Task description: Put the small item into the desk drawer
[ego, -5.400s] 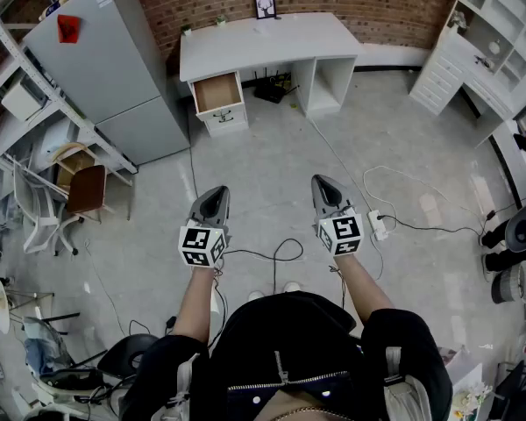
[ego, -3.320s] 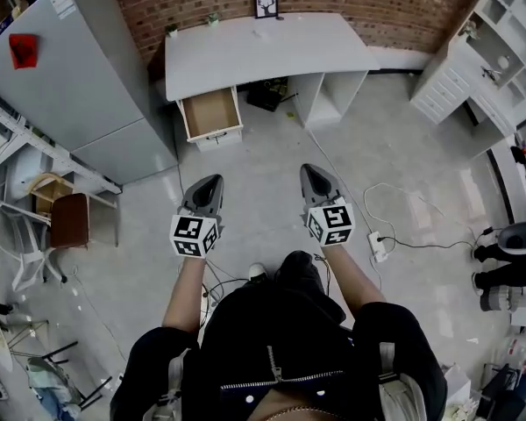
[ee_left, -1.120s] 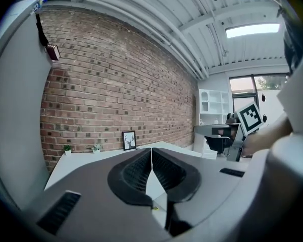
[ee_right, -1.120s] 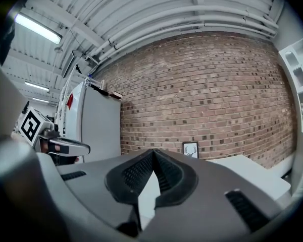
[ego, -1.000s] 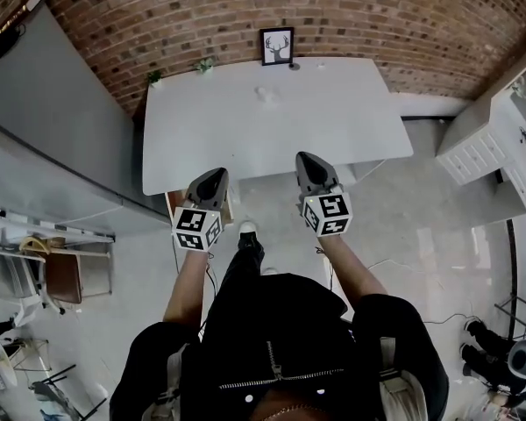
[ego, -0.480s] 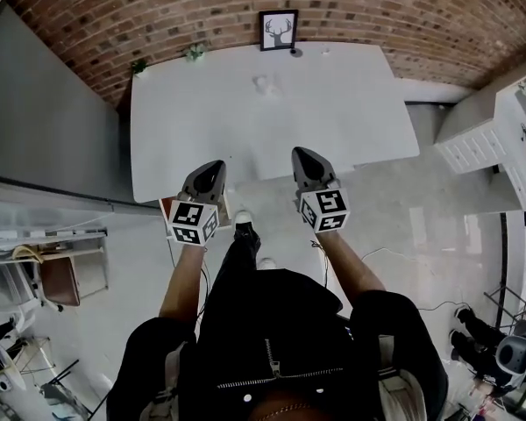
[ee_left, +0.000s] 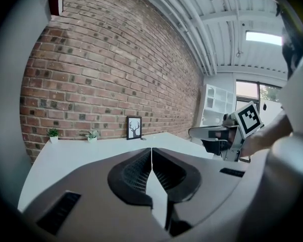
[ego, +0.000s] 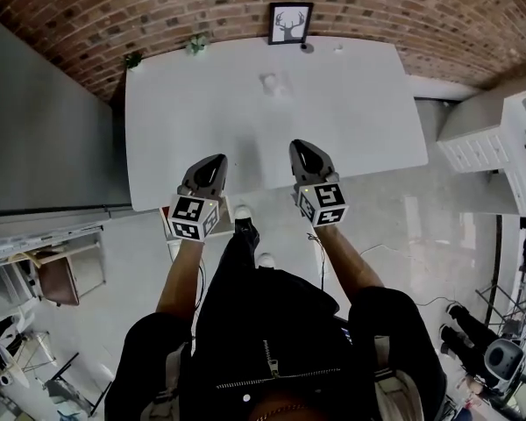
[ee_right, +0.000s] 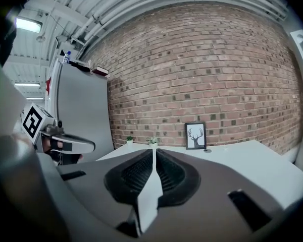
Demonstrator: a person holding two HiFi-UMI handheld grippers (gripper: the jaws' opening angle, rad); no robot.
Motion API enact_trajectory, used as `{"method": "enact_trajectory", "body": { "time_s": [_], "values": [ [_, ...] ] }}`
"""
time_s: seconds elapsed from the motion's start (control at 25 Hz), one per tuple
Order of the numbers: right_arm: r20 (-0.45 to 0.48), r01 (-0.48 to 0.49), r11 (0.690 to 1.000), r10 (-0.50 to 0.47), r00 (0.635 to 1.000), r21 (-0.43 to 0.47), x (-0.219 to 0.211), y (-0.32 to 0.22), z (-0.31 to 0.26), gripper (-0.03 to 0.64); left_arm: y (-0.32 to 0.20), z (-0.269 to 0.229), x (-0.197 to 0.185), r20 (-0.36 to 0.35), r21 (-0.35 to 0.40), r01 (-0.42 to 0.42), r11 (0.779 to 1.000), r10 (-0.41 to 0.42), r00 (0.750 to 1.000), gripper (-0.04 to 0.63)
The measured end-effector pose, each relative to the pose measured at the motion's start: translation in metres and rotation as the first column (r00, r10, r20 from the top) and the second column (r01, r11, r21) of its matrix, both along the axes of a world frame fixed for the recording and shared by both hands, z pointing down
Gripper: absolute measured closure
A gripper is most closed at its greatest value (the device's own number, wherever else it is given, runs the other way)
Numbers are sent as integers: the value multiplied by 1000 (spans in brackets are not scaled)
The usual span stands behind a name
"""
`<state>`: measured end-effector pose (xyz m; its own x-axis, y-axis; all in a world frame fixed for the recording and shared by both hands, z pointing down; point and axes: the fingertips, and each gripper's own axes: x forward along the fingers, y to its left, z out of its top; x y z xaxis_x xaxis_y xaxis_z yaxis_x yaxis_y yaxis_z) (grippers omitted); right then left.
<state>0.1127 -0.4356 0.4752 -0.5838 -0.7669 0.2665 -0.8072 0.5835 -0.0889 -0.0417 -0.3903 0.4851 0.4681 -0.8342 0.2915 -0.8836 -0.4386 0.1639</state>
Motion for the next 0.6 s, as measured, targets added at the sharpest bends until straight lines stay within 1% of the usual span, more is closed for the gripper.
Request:
{"method": "enact_trajectory", "body": {
  "time_s": [0.08,0.24,0.44,0.6],
  "values": [
    [-11,4,1000,-4,1000,-11,-7,-11,6,592,-9,5,-5,-5,-12,-3,1000,3,1000,574],
    [-41,9,998,-11,999,-57,-17,-30,27,513,-24,19,-13,-12,-41,-5,999,4,1000,574],
    [-81,1,996,-9,997,-95,-21,-51,48,455,-39,34,-23,-19,-76,-3,997,2,1000,574],
    [-104,-4,992,-10,995,-125,-26,-68,58,423,-51,43,-31,-24,-98,1,995,-3,1000,574]
  ]
}}
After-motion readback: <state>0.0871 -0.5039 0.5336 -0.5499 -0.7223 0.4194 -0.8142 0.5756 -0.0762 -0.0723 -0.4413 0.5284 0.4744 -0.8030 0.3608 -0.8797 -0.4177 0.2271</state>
